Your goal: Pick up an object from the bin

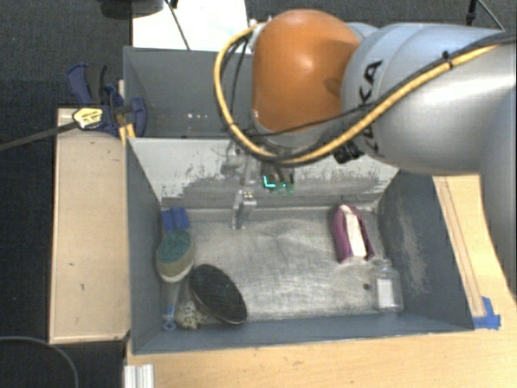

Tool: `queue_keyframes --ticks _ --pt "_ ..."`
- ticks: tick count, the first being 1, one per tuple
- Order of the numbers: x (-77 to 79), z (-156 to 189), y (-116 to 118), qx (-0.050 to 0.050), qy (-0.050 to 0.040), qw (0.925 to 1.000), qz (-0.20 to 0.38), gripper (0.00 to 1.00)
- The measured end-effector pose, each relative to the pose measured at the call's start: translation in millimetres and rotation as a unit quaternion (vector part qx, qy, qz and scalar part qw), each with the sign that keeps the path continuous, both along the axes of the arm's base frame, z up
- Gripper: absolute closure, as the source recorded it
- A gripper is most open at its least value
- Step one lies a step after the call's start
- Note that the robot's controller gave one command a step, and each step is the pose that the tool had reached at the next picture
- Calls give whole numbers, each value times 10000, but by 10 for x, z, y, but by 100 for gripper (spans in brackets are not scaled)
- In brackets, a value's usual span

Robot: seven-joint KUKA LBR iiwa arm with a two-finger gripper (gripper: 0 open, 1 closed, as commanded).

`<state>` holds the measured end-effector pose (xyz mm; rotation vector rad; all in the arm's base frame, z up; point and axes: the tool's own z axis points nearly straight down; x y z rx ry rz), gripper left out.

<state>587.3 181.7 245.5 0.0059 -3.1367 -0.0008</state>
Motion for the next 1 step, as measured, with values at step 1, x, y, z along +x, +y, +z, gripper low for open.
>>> queue_keyframes --ticks 1 --pt "-217 -1478 566 -5 -63 9999 143 0"
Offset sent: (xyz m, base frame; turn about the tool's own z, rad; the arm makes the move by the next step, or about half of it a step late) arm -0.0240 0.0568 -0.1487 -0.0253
